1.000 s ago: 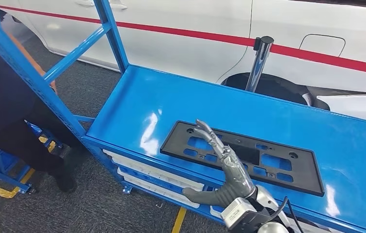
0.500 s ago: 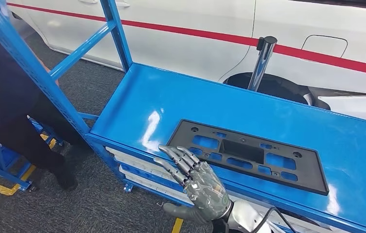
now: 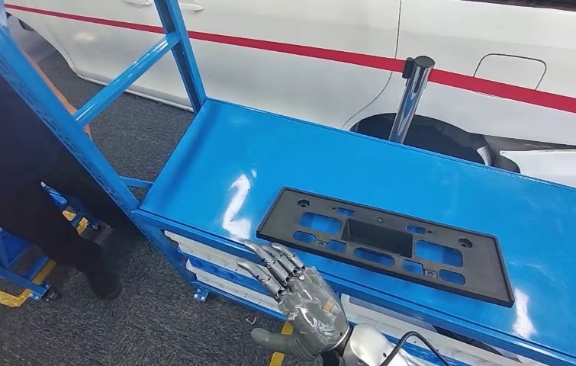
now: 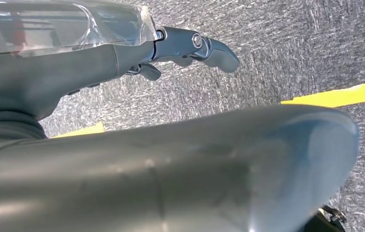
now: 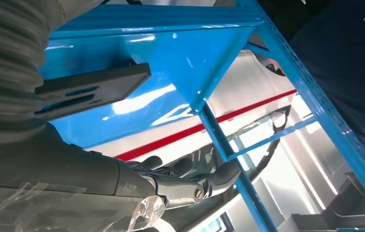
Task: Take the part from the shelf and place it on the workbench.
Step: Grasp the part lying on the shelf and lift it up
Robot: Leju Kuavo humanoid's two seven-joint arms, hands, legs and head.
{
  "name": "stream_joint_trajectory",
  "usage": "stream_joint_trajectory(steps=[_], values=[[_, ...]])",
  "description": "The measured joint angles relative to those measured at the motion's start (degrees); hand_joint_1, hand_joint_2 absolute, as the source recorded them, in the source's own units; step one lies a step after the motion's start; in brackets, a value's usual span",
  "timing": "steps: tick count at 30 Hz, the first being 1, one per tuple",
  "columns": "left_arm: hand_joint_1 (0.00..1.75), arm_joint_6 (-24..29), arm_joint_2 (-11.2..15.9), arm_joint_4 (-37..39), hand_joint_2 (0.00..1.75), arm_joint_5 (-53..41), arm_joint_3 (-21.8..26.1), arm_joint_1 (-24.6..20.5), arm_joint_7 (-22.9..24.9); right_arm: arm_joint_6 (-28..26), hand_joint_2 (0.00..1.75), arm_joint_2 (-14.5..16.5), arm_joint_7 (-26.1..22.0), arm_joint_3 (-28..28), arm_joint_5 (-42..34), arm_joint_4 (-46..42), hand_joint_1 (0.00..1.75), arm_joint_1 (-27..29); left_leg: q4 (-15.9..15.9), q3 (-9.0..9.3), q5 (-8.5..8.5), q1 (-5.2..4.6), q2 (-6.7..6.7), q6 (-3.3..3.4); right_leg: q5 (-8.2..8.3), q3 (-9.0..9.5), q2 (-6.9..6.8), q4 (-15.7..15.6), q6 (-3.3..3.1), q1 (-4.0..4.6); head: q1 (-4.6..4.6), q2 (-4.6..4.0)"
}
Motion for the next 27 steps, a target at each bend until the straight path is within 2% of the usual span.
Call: stream_joint_trajectory(steps=[6,17,27], values=[[0.0,0.5,0.0,0.0,0.0,0.8,-0.1,0.2,0.1,-7.9,1.75,0.7,1.6,-1.0,-3.6,4.0,0.0,0.6,0.0,-0.01,0.0,0.0,0.0,0.0,0.0,0.0,0.0,0.0,0.0,0.01,0.0,0.0],[0.0,1.4,0.8,0.0,0.0,2.1,-0.1,1.4,0.3,-22.1,1.75,1.6,1.9,-8.1,-7.4,10.1,0.0,3.2,0.0,-0.01,0.0,-0.01,0.0,0.0,0.0,-0.01,0.0,0.0,0.0,-0.01,0.0,0.0],[0.0,1.4,1.5,0.0,0.0,2.8,-0.5,1.9,0.3,-23.2,1.75,4.1,-4.5,-15.2,-5.5,11.6,0.0,6.5,0.0,-0.01,0.0,0.02,0.01,0.0,0.0,-0.02,0.0,0.0,0.0,0.02,0.0,0.0]])
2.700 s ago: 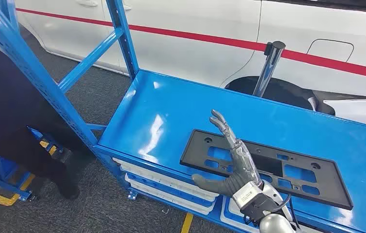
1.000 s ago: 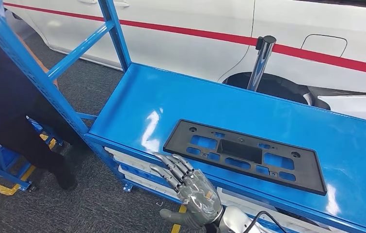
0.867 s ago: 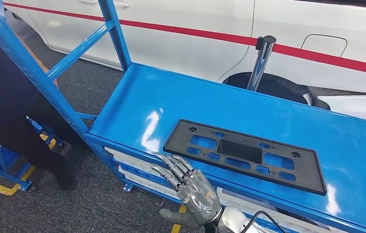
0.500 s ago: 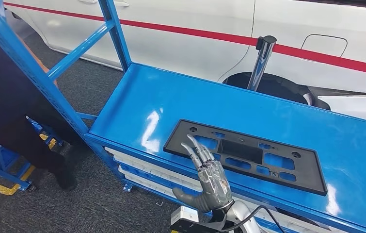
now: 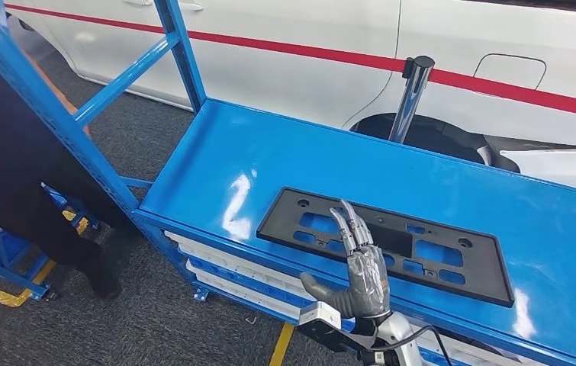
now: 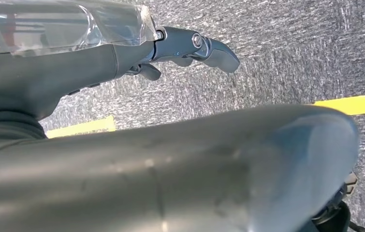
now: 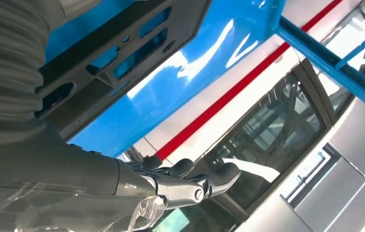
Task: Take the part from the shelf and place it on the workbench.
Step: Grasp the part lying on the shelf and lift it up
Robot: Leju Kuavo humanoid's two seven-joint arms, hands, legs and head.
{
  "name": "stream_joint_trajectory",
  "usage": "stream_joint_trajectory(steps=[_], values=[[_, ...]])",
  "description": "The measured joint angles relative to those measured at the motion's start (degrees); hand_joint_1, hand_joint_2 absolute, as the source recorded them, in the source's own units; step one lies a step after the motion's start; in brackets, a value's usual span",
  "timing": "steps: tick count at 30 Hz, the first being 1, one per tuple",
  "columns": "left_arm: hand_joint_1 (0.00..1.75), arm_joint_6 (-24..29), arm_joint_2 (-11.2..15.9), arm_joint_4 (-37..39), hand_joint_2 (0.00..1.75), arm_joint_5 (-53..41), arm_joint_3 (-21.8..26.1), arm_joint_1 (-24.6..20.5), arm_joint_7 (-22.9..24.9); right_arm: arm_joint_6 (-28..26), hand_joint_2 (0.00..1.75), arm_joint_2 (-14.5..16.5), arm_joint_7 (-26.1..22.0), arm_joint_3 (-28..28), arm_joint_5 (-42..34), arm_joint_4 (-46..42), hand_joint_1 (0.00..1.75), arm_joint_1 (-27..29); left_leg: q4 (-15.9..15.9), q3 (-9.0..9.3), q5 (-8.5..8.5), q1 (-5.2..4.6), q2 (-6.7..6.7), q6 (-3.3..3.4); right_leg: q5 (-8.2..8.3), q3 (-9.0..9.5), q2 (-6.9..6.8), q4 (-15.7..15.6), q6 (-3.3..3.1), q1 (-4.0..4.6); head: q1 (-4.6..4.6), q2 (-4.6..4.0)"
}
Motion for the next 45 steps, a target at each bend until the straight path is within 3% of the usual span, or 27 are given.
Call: stream_joint_trajectory(steps=[3,7,12,19,26,35,45], values=[[0.0,-0.1,0.2,0.0,0.0,0.0,-0.1,0.0,0.0,0.0,1.75,1.4,-2.5,-2.1,3.4,0.1,0.0,0.9,0.0,0.0,0.0,0.01,0.0,0.0,0.0,0.0,0.0,0.0,0.0,0.01,0.0,0.0],[0.0,-0.8,0.6,0.0,0.0,-0.5,-0.8,-0.1,0.0,0.1,1.75,1.7,-0.8,-4.1,18.0,-0.3,0.0,1.0,0.0,0.02,0.0,0.0,0.02,0.0,0.0,0.0,0.02,0.0,0.0,0.0,0.0,0.0],[0.0,-1.5,1.2,0.0,0.0,-0.7,-1.8,-0.3,0.2,3.5,1.75,-2.2,8.1,-4.7,29.0,-4.4,0.0,-1.3,0.0,0.04,0.0,-0.04,0.03,0.0,0.01,0.03,0.02,0.0,0.0,-0.03,0.0,0.0],[0.0,-1.9,1.8,0.0,0.0,-0.5,-3.0,-0.5,0.2,10.5,1.75,-7.4,9.4,-4.7,36.6,-10.8,0.0,-3.7,0.0,0.03,0.0,-0.05,0.03,0.01,0.02,0.02,0.02,0.0,0.01,-0.05,0.0,0.0],[0.0,-2.2,2.1,0.0,0.0,-0.5,-4.2,-0.9,0.2,13.2,1.75,-10.0,9.0,-3.6,38.9,-15.1,0.0,-4.9,0.0,0.02,0.0,0.0,0.03,0.01,0.01,0.02,0.02,0.0,0.0,-0.01,0.0,0.0],[0.0,-2.6,2.6,0.0,0.0,-0.5,-5.5,-1.1,0.2,19.9,1.75,-12.1,7.0,-0.2,32.1,-17.9,0.0,-6.4,0.0,0.02,0.0,0.0,0.03,0.0,0.01,0.02,0.01,0.0,0.0,-0.01,0.0,0.0],[0.0,-1.6,3.2,0.0,0.0,-0.8,-6.7,-1.7,0.9,31.4,1.75,-13.2,5.4,5.3,30.8,-18.3,0.0,-9.2,0.0,0.01,0.0,0.0,0.03,0.0,0.01,0.02,0.01,0.0,0.0,0.0,0.0,0.0]])
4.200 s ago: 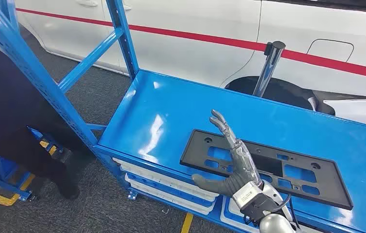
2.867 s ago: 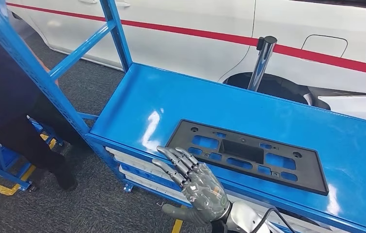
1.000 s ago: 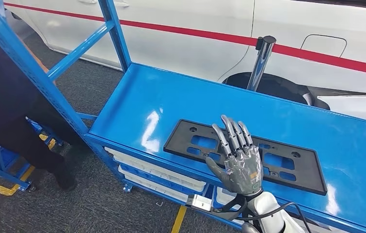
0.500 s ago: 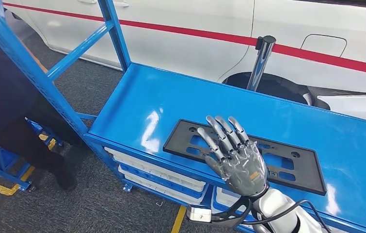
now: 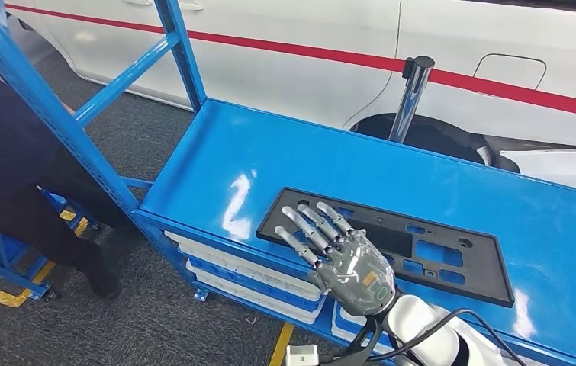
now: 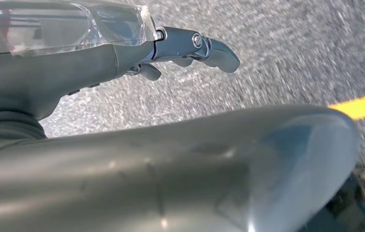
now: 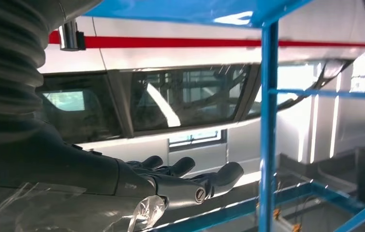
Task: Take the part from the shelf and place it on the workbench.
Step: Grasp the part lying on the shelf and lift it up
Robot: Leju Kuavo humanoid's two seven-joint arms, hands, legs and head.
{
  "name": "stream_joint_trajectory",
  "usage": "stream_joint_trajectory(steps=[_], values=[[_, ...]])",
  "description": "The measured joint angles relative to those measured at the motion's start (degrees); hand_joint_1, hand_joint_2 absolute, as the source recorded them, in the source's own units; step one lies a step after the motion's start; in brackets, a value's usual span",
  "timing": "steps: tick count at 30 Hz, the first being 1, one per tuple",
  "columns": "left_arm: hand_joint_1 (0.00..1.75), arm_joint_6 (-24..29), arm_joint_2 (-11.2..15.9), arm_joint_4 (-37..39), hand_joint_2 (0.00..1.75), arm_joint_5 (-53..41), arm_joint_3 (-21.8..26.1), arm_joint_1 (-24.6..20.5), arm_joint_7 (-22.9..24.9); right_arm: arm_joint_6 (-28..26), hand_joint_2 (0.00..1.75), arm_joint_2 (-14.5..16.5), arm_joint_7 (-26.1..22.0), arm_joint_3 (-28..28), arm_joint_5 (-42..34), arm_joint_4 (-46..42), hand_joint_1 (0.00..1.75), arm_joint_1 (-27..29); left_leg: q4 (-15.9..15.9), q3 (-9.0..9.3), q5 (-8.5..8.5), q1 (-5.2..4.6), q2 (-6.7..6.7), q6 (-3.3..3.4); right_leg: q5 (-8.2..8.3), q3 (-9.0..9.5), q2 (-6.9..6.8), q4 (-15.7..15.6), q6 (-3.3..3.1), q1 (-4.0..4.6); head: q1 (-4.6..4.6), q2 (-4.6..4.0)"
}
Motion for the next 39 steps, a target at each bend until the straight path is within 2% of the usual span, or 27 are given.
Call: stream_joint_trajectory(steps=[8,20,31,39], values=[[0.0,1.2,0.2,0.0,0.0,0.8,-0.2,-0.4,0.4,1.4,1.75,0.0,1.4,4.0,0.5,0.7,0.0,-0.6,0.0,-0.01,0.0,0.0,0.0,0.0,0.0,0.0,0.0,0.0,0.0,0.01,0.0,0.0],[0.0,1.4,0.4,0.0,0.0,1.0,-0.4,-0.6,0.3,-1.7,1.75,0.0,4.3,6.0,0.3,4.2,0.0,-0.7,0.0,-0.01,0.0,0.0,-0.01,0.0,0.0,0.0,-0.01,0.0,0.0,-0.01,0.0,0.0],[0.0,1.5,0.4,0.0,0.0,1.1,-0.5,-0.5,0.3,-6.0,1.75,0.0,9.6,4.1,-1.0,8.7,0.0,-0.1,0.0,0.0,0.0,0.0,-0.01,0.0,0.0,-0.01,-0.01,0.0,0.0,0.0,0.0,0.0],[0.0,1.2,0.6,0.0,0.0,1.1,-0.5,-0.5,0.3,-7.3,1.75,0.0,10.0,1.7,-1.7,11.0,0.0,0.7,0.0,-0.01,0.0,-0.01,0.0,0.0,0.0,-0.01,0.0,0.0,0.0,0.0,0.0,0.0]])
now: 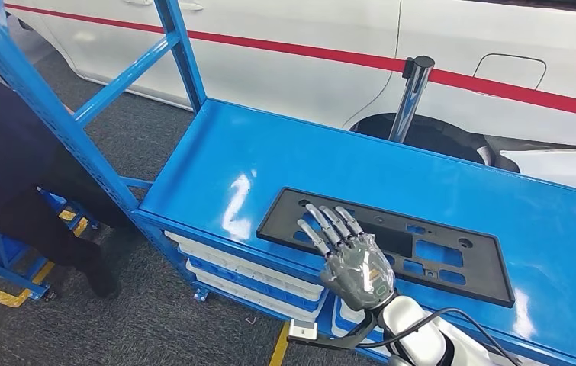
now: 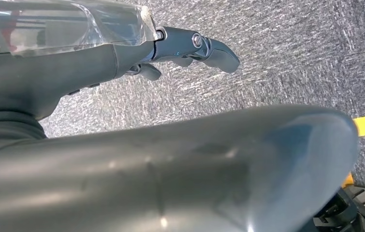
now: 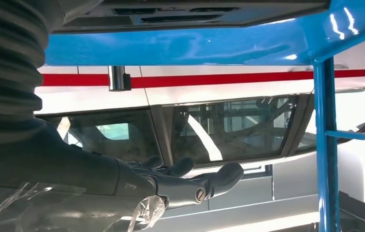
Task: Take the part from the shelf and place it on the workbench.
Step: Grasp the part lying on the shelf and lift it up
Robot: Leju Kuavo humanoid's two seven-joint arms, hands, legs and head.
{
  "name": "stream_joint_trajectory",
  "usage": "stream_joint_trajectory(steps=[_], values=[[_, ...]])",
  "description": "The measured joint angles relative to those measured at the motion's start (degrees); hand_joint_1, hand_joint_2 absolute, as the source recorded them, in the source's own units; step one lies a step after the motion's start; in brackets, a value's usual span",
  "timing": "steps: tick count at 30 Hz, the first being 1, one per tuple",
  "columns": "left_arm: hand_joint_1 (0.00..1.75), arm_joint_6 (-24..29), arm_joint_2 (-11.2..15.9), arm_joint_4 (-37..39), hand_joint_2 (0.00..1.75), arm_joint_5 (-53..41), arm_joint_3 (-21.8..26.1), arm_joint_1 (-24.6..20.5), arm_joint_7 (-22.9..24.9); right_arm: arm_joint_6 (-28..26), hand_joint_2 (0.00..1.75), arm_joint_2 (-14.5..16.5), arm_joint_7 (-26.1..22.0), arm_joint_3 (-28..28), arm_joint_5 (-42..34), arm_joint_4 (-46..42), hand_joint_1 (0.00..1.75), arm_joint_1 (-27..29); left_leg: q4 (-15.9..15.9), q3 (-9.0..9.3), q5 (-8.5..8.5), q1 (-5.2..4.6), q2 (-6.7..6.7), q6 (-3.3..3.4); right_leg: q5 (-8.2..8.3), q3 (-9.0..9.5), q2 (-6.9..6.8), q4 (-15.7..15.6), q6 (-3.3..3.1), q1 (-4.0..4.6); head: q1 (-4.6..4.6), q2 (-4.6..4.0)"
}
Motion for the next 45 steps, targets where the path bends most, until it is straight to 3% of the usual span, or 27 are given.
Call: stream_joint_trajectory(steps=[15,29,34,45], values=[[0.0,-0.9,0.2,0.0,0.0,-0.4,-1.3,0.0,0.3,-1.4,1.75,0.0,0.2,-2.0,0.0,1.6,0.0,1.8,0.0,0.0,0.0,0.0,0.0,0.0,0.0,-0.01,0.0,0.0,0.0,0.0,0.0,0.0],[0.0,-0.6,0.3,-0.1,0.0,-0.3,-2.1,0.0,0.9,-9.9,1.75,1.0,4.7,-3.9,10.6,3.3,0.0,4.8,0.0,-0.01,0.0,0.0,0.0,0.0,0.0,-0.01,0.0,0.0,0.0,0.0,0.0,0.0],[0.0,-0.5,0.3,-0.1,0.0,0.4,-2.3,0.0,0.9,-10.4,1.75,1.4,6.3,-5.3,14.6,4.1,0.0,5.8,0.0,-0.01,0.0,0.0,0.0,0.0,0.0,0.0,0.0,0.0,0.0,0.0,0.0,0.0],[0.0,-0.1,0.3,-0.5,0.0,1.1,-2.4,0.0,0.7,-10.4,1.75,2.3,6.5,-7.2,14.3,5.0,0.0,6.2,0.0,-0.01,0.0,0.0,0.0,0.0,0.0,-0.01,0.0,0.0,0.0,0.0,0.0,0.0]])
